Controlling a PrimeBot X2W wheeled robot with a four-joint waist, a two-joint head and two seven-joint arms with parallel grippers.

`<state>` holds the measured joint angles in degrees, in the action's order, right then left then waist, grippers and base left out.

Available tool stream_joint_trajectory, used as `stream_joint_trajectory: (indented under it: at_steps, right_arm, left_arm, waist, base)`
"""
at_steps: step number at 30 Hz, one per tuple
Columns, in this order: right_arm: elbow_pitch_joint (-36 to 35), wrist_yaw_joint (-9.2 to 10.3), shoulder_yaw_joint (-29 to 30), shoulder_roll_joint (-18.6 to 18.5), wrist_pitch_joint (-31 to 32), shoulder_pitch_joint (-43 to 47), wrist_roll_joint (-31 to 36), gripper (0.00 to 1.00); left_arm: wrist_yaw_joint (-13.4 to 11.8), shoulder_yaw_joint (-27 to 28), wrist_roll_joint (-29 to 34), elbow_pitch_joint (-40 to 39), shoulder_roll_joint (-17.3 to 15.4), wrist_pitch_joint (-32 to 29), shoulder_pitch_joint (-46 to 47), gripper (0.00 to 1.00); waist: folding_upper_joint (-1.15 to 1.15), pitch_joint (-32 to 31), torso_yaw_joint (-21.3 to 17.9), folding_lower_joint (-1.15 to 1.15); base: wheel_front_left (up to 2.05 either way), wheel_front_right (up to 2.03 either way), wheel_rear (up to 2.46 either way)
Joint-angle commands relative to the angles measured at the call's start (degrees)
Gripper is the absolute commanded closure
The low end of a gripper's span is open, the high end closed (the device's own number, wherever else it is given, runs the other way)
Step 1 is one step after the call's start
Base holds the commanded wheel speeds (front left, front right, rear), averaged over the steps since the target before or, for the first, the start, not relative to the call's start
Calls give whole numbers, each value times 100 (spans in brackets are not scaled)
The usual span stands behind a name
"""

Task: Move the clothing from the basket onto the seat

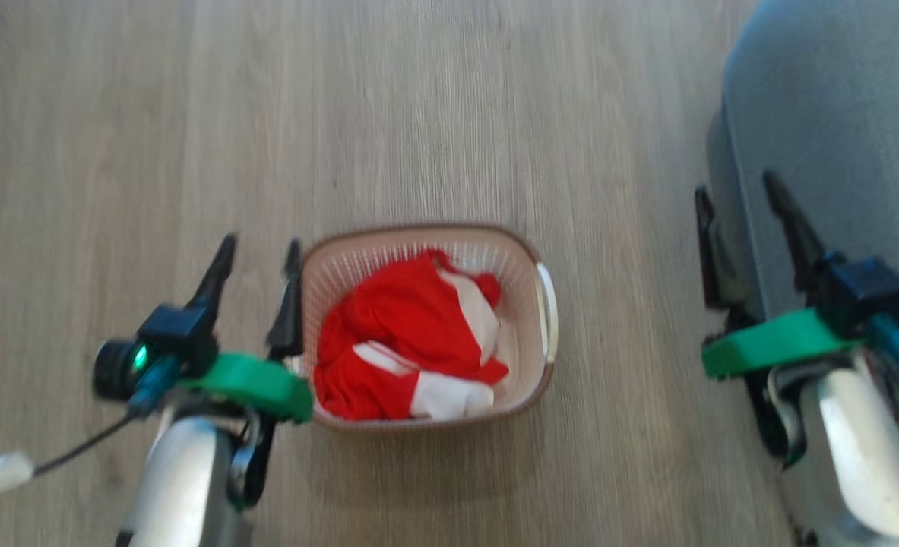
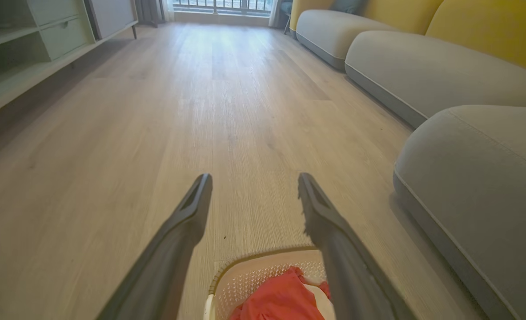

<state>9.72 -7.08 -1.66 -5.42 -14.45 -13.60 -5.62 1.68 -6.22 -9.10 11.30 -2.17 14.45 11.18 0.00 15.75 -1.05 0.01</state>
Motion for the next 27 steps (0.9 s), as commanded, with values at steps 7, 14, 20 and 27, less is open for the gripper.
stream_joint_trajectory:
  at_steps: [7,14,20,27]
  right_arm:
    - [-390,-41,-98,42,-55,-761,-39,0]
    - [-552,-41,-208,91,-55,-1251,-54,0]
    - [-778,-41,-279,162,-55,-1543,-132,0]
    - [-964,-41,-296,230,-55,-1625,-240,0]
  left_arm:
    - [116,-704,125,925,-71,55,1393,0]
    - [-17,-1228,-292,2832,-71,-573,2721,0]
    - [-206,-1475,-651,3961,-71,-1077,3678,0]
    - [-347,-1582,-798,4960,-75,-1225,4460,0]
  waist:
    - [0,1731,-200,-1]
    - [0,2548,-468,-1]
    - [0,3129,-763,-1]
    - [0,3613,-989,-1]
  base:
    - [0,0,0]
    - [0,0,0]
    - [0,0,0]
    - [0,0,0]
